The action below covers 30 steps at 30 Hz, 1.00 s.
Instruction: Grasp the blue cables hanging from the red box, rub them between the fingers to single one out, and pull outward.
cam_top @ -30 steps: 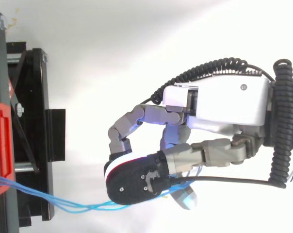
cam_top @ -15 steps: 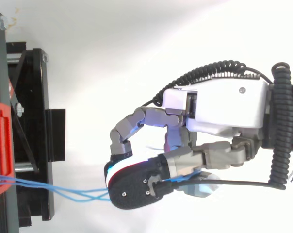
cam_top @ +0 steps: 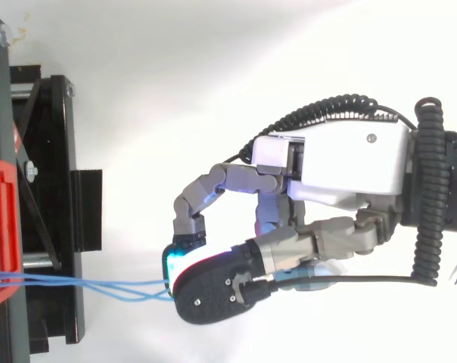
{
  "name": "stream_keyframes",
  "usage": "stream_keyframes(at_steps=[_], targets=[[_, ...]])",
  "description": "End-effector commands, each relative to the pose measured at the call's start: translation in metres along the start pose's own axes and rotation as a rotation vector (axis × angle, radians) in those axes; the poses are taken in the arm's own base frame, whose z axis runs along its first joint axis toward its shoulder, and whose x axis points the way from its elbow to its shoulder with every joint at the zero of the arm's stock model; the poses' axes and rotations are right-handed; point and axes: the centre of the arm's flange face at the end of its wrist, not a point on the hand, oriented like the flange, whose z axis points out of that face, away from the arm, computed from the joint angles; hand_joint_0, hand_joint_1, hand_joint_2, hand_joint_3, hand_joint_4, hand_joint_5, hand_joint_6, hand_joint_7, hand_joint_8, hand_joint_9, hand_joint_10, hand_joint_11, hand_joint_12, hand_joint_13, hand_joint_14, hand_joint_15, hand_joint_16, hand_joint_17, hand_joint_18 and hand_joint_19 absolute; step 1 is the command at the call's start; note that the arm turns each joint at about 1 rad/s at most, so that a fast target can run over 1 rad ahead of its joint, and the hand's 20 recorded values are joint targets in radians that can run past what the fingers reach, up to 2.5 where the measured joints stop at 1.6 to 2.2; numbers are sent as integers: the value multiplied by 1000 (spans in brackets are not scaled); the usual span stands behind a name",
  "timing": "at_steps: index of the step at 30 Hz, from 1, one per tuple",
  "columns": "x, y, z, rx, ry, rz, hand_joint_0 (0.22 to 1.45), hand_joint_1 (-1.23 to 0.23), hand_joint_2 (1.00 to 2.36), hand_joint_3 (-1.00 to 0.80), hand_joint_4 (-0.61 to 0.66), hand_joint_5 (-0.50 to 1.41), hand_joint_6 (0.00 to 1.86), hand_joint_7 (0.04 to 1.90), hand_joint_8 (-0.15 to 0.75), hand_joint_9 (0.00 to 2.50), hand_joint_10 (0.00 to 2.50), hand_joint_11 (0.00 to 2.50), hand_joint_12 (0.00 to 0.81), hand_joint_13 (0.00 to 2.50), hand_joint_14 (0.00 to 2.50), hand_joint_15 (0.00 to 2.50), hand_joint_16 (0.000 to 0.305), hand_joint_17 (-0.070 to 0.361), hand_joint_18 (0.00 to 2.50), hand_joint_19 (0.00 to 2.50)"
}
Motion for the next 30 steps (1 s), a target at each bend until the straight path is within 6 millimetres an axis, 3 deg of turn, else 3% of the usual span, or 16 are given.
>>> stream_keyframes(at_steps=[1,10,16,30], targets=[[-2,11,0,-20,-3,16,444,-512,1000,-500,113,-206,852,925,253,1624,359,1542,330,1790,6,1571,62,139,1081,785],[-13,36,-12,45,14,2,448,-600,1000,-500,119,-221,856,884,248,1507,356,1481,326,1729,8,1544,61,137,1032,768],[-16,32,-18,100,12,-5,496,-630,1000,-500,94,-223,850,893,225,1490,248,1537,297,1679,12,1530,56,127,976,790],[-19,55,-28,82,12,-5,585,-696,1010,-373,64,-219,848,914,193,1482,78,1639,271,1602,19,1510,51,114,909,820]])
